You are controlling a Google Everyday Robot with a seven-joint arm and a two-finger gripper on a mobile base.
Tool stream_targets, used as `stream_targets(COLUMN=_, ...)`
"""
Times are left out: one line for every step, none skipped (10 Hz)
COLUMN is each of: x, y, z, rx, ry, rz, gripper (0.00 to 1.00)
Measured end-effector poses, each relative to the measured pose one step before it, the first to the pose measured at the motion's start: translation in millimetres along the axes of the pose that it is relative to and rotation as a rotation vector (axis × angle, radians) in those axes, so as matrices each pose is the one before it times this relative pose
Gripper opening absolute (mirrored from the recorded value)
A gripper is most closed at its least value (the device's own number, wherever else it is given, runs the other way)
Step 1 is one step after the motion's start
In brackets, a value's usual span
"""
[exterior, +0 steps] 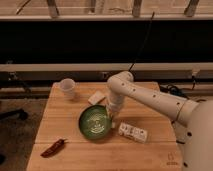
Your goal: Drag the ceramic bowl in a circle
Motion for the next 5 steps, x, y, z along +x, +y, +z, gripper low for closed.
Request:
stream_targets(x=0.18, y=-0.29, z=0.10, rx=-0.00127, ry=-0.00001, rz=0.00075, gripper=0.00)
stream_targets(x=-3.27, y=-0.49, z=1.08, rx=-0.00403, ry=-0.00513, rz=-0.00123, gripper=0.00)
stream_targets(x=-9.58, y=-2.88, z=1.61, rx=-0.00262, ry=-0.00794, rz=-0.00472, gripper=0.00)
stream_targets(x=-7.15, y=-2.26, z=1.12, rx=-0.00041, ry=-0.00420, rz=-0.00364, gripper=0.00)
stream_targets(x=-5.52, y=-2.49, z=0.51, rx=0.00203, ry=-0.00096, rz=-0.00308, gripper=0.00)
